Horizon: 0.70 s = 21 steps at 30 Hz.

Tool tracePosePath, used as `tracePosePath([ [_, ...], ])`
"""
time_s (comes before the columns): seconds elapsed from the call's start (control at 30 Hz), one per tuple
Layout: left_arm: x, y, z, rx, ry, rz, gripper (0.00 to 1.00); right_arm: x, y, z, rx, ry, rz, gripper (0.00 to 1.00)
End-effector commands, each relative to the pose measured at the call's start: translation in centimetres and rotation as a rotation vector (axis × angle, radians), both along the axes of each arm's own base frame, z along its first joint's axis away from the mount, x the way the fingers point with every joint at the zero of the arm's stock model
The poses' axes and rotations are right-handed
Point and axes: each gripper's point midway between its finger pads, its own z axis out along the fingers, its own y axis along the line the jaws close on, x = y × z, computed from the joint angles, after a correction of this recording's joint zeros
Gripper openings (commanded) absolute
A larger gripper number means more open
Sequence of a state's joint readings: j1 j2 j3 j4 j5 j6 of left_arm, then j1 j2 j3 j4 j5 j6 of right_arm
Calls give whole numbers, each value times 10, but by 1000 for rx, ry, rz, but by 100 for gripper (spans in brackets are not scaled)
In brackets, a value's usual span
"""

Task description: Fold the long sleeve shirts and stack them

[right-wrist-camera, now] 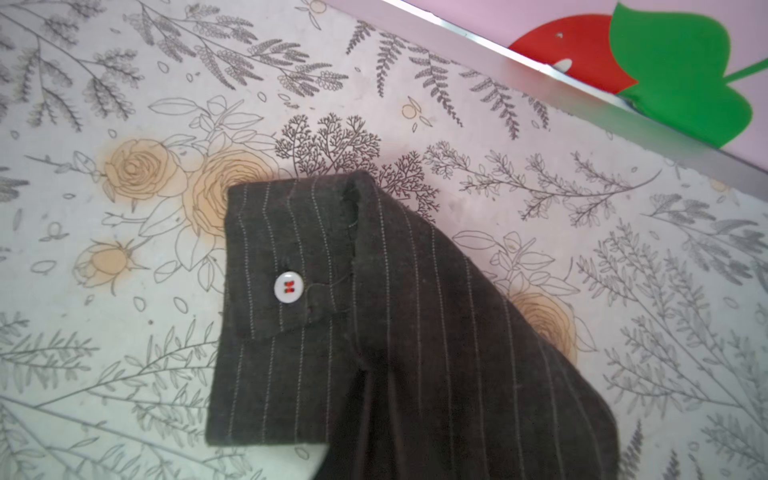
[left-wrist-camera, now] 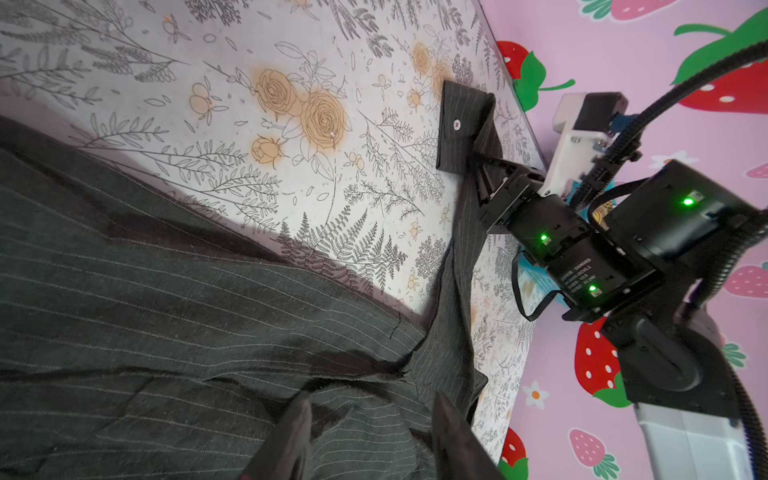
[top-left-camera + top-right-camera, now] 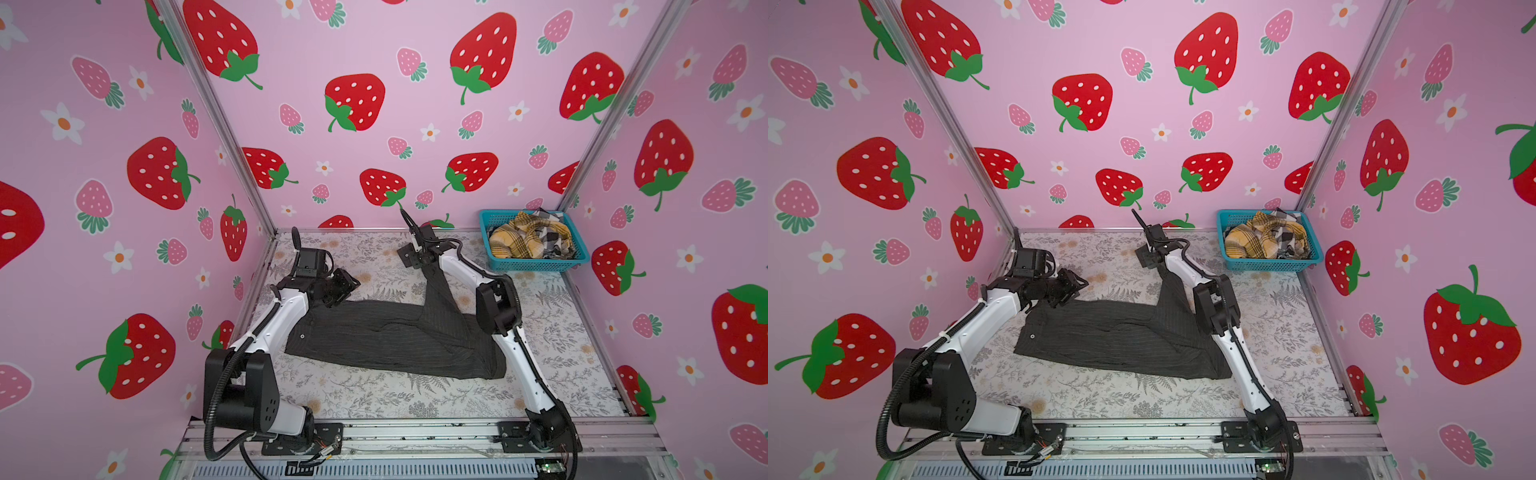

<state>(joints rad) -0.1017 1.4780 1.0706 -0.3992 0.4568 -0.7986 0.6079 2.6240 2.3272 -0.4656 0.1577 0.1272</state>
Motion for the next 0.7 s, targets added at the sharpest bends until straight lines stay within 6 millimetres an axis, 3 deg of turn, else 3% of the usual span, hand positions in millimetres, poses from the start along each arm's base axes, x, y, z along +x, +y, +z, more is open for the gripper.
tracePosePath([
  [0.0,16,-12,7,-65,-6,-12,54,-10,3,22,6,-1,24,0],
  [0.13,32,-19,14,-86,-16,6,59,-39,12,57,82,0,72,0],
  [0.3,47,-31,19,-169,-19,46,65,-93,24,91,179,-12,128,0],
  [0.5,48,-63,11,-255,27,56,81,-137,28,99,279,46,91,0],
  [0.67,37,-81,-5,-365,101,127,90,-153,25,113,374,51,28,0],
])
